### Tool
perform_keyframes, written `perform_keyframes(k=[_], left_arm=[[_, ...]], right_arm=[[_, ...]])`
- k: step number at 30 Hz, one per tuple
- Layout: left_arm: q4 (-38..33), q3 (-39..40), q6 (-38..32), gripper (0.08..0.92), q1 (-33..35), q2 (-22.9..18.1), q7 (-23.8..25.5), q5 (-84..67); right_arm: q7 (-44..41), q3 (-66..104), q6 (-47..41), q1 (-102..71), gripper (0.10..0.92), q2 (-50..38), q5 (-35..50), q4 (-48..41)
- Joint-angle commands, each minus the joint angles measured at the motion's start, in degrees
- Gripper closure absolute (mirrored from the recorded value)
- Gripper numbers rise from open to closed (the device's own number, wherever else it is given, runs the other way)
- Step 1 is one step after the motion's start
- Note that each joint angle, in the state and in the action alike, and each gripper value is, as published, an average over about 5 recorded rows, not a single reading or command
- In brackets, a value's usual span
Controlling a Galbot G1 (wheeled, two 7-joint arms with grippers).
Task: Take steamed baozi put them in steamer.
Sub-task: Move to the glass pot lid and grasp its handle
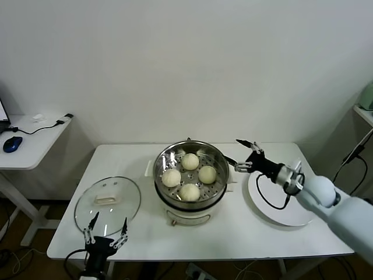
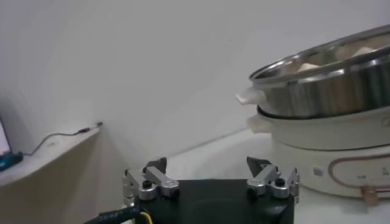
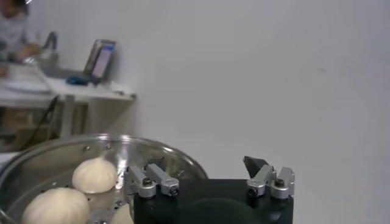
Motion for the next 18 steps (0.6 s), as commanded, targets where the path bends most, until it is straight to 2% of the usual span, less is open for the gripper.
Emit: perform_keyframes(k=[1,4,12,18], left_arm=[[-1.3,-1.6,0.4,0.177,-0.4,0.0,-0.8,11.8],[-1.2,-3.4,1.2,0.177,-1.4,0.0,-2.1,20.7],[2.6,-7.3,2.7,0.177,-6.4,2.4,-4.6,59.8],[10.3,-4.2,6.1,0.177,-11.9,4.2,-6.9,67.2]], right_arm=[[2.1,47.1,1.4,-41.6,0.203,13.2,-7.0,3.9],[1.6,49.7,1.6,-44.4,0.203,16.9,-8.4,4.2],[0.6,52.8,1.5,-47.6,0.203,23.2,-10.5,3.9],[1.7,52.2,0.7,-47.1,0.203,24.9,-12.5,3.6]])
